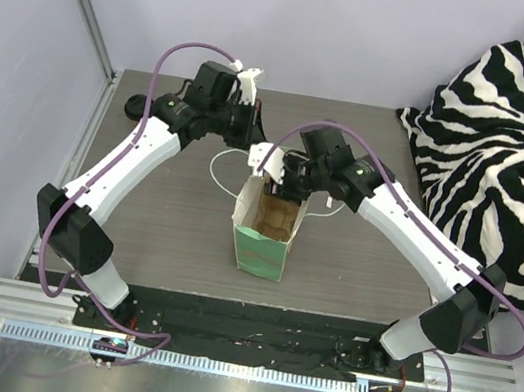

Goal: Pack the takeout coffee

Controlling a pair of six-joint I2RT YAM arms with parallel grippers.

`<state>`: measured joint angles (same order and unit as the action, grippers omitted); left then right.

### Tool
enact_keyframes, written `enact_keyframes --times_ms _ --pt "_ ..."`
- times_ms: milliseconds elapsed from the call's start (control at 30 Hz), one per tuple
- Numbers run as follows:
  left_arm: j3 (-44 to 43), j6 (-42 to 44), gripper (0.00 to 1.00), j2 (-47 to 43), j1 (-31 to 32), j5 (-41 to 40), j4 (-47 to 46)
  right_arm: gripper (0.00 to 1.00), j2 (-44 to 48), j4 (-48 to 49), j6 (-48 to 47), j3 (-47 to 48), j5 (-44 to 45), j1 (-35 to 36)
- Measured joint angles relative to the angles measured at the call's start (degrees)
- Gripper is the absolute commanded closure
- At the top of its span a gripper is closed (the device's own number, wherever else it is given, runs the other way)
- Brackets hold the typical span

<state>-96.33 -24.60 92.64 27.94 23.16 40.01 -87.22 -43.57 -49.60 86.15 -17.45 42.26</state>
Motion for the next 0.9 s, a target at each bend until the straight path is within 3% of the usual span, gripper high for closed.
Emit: enact_keyframes --times_ms 100,267,467,767,867,900 --pt "0.13 0.48 1.0 0.0 0.0 0.24 -0.04 0.46 -0.04 -1.73 3.39 5.35 -0.7 -0.13" --pt "0.13 1.46 1.0 0.0 0.0 0.7 -0.09 0.32 0.28 -0.55 9.57 15.87 -0.72 -1.42" --pt "0.13 2.67 1.0 0.02 0.0 1.44 -0.04 0.27 1.18 0.17 13.14 17.44 0.74 -5.25" --pt "-0.76 4.61 0.99 0.92 0.07 2.14 0.59 0.34 -8.07 -6.78 11.28 22.4 -4.04 -11.58" --pt "-1.49 5.62 0.99 1.62 0.17 2.19 0.92 0.43 -10.71 -9.64 9.18 23.37 -6.16 -11.67" --pt "-1.77 5.86 0.99 1.77 0.24 2.19 1.16 0.54 -11.23 -10.6 8.59 23.52 -6.71 -11.63"
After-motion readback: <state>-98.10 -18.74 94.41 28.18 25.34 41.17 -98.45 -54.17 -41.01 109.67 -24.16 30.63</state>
